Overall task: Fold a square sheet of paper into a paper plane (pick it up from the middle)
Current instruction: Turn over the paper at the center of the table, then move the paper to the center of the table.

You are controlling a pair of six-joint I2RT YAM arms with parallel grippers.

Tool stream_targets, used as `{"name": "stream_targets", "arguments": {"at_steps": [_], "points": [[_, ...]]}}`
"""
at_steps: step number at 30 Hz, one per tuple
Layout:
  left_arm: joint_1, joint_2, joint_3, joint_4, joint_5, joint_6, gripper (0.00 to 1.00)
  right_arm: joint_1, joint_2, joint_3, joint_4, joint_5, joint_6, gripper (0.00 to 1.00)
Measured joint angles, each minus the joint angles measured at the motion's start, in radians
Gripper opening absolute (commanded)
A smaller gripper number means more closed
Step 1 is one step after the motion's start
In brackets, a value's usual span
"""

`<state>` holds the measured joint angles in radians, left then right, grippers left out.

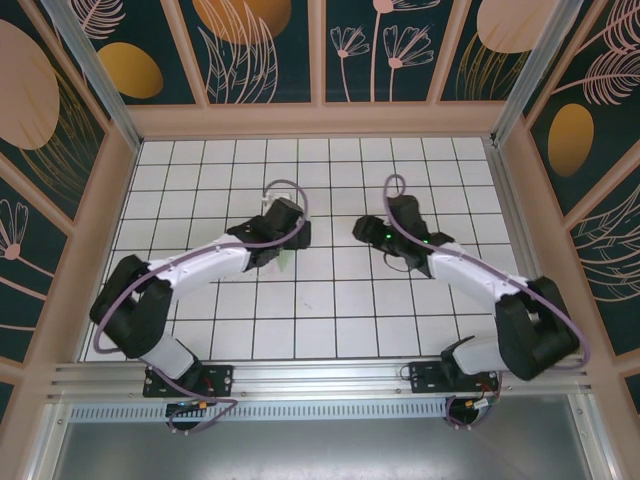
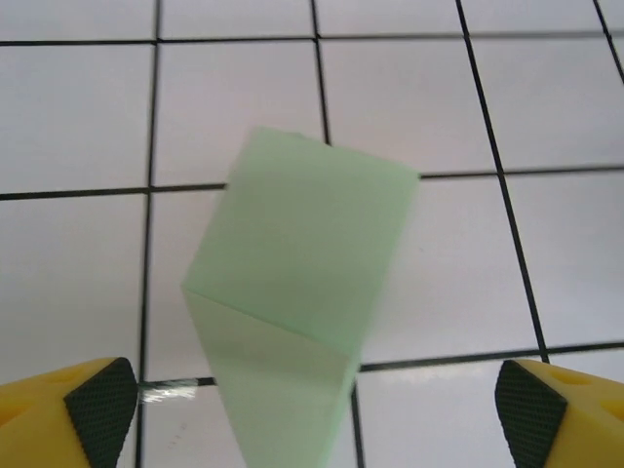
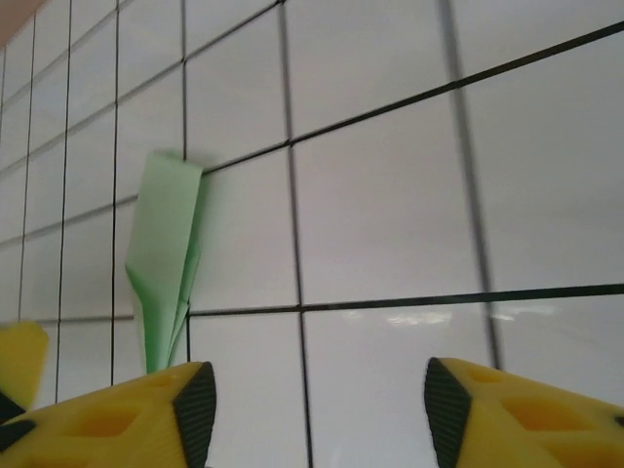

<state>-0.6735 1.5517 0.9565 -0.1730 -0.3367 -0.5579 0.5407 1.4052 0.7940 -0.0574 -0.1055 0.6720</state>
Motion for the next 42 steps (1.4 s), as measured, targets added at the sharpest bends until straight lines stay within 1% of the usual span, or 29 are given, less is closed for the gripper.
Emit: {"name": "stream_targets", "arguments": {"at_steps": [4,7,10,12,14,18,22,26,32,35,40,42], "points": [[0.111,-0.094,-0.122,0.061,0.073,-0.05,0.99,0.141,0.192,0.153,0.003,0.013,0.017,0.42],[0.153,-0.15,-0.205,0.098,0.129,-0.097,0.98,0.224,0.323,0.282,0.0,0.011,0.019,0.34],[0.195,-0.197,-0.268,0.128,0.167,-0.144,0.99,0.277,0.428,0.397,-0.002,0.0,0.026,0.24],[0.237,-0.228,-0.309,0.15,0.183,-0.171,0.98,0.298,0.489,0.46,0.0,-0.016,0.032,0.16],[0.276,-0.255,-0.346,0.163,0.192,-0.193,0.98,0.31,0.544,0.507,-0.002,-0.034,0.041,0.11],[0.32,-0.282,-0.393,0.177,0.212,-0.223,0.99,0.32,0.651,0.589,-0.014,-0.068,0.045,0.09],[0.335,-0.282,-0.407,0.19,0.236,-0.237,0.99,0.323,0.725,0.63,-0.048,-0.084,0.044,0.08],[0.335,-0.282,-0.409,0.203,0.255,-0.241,0.98,0.323,0.741,0.634,-0.084,-0.087,0.031,0.08],[0.335,-0.281,-0.411,0.23,0.282,-0.241,0.98,0.323,0.729,0.621,-0.108,-0.089,-0.092,0.11],[0.335,-0.281,-0.412,0.241,0.297,-0.241,0.99,0.317,0.68,0.555,-0.125,-0.11,-0.2,0.12],[0.335,-0.281,-0.425,0.259,0.323,-0.24,0.98,0.301,0.541,0.385,-0.179,-0.136,-0.404,0.16],[0.335,-0.281,-0.428,0.261,0.333,-0.241,0.99,0.294,0.487,0.328,-0.213,-0.138,-0.462,0.18]]}}
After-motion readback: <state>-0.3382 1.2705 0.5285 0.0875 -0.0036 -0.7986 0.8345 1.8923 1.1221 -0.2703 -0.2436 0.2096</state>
